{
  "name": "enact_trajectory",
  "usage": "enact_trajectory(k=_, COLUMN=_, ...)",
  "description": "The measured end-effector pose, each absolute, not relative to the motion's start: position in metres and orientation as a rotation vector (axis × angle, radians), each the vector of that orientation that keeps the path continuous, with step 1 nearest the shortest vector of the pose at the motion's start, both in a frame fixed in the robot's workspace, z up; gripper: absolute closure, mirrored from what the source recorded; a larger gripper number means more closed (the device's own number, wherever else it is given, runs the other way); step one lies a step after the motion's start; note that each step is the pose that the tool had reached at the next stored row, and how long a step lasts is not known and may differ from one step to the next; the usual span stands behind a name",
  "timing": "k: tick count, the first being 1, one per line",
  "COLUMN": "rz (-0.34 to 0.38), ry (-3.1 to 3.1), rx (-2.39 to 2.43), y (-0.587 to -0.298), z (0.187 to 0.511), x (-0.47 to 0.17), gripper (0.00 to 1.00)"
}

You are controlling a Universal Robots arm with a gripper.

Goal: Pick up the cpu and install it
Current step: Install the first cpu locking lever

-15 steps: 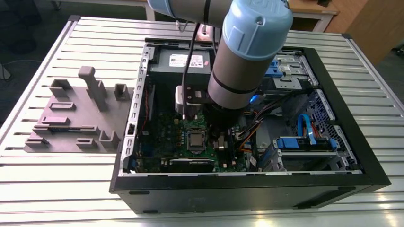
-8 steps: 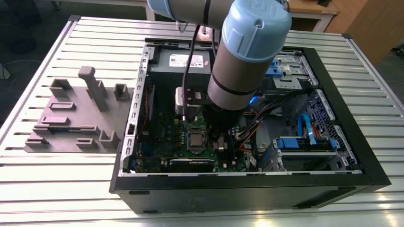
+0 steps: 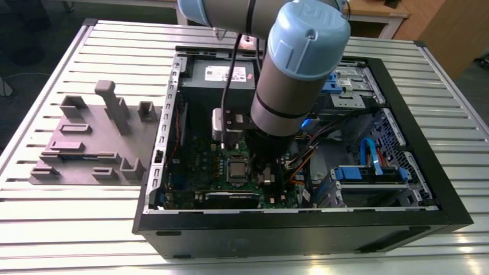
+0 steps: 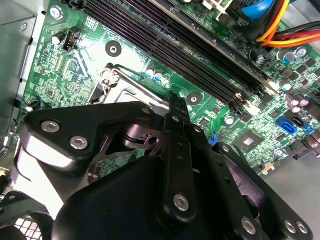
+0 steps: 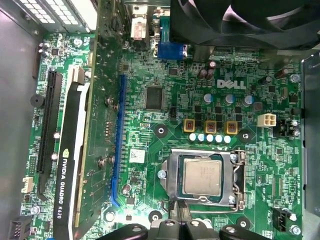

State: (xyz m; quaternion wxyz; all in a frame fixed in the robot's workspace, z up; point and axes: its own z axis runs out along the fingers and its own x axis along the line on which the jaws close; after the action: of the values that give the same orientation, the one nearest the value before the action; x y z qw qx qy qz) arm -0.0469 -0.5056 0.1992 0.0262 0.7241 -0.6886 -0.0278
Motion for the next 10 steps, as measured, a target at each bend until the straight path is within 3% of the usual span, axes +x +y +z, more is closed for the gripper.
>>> enact_trajectory(k=10, rz=-0.084, ry=-2.075, rx=2.285, y=-0.5075, z=0.1944, x=-0.0469, gripper=0.9)
